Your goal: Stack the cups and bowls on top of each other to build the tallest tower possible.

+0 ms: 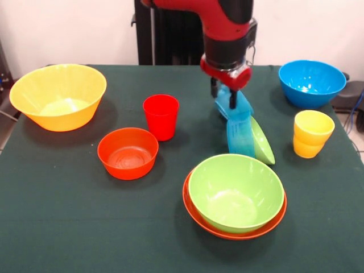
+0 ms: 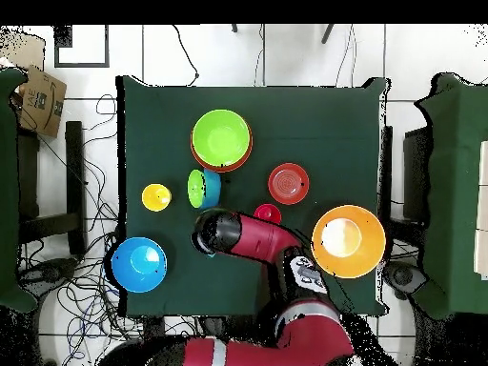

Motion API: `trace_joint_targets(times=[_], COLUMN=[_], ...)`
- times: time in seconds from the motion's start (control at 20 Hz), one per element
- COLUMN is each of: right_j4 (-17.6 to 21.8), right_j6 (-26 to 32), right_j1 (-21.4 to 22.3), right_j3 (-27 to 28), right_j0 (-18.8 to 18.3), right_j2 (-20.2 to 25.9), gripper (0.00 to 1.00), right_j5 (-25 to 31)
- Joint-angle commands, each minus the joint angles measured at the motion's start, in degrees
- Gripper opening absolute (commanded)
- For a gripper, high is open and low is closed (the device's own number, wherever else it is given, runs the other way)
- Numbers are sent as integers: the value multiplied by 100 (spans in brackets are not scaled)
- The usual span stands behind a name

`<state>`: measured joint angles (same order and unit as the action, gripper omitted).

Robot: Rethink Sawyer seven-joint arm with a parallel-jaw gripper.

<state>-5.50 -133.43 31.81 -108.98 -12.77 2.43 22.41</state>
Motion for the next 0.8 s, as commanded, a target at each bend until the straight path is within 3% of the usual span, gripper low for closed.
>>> trace_joint_targets(times=[0.05, 0.35, 0.55, 0.7, 0.8], right_j4=[-448, -235, 337, 1042, 1342], right_j6=[-557, -285, 124, 460, 534], right_j1=[678, 1032, 1025, 1037, 1098], right_j3=[-365, -198, 510, 1170, 1330], right_j0=[3, -6, -23, 79, 82], right_j2=[682, 399, 16, -342, -409], gripper=[100, 100, 100, 100, 100], right_j5=[1014, 1644, 1976, 1682, 1465])
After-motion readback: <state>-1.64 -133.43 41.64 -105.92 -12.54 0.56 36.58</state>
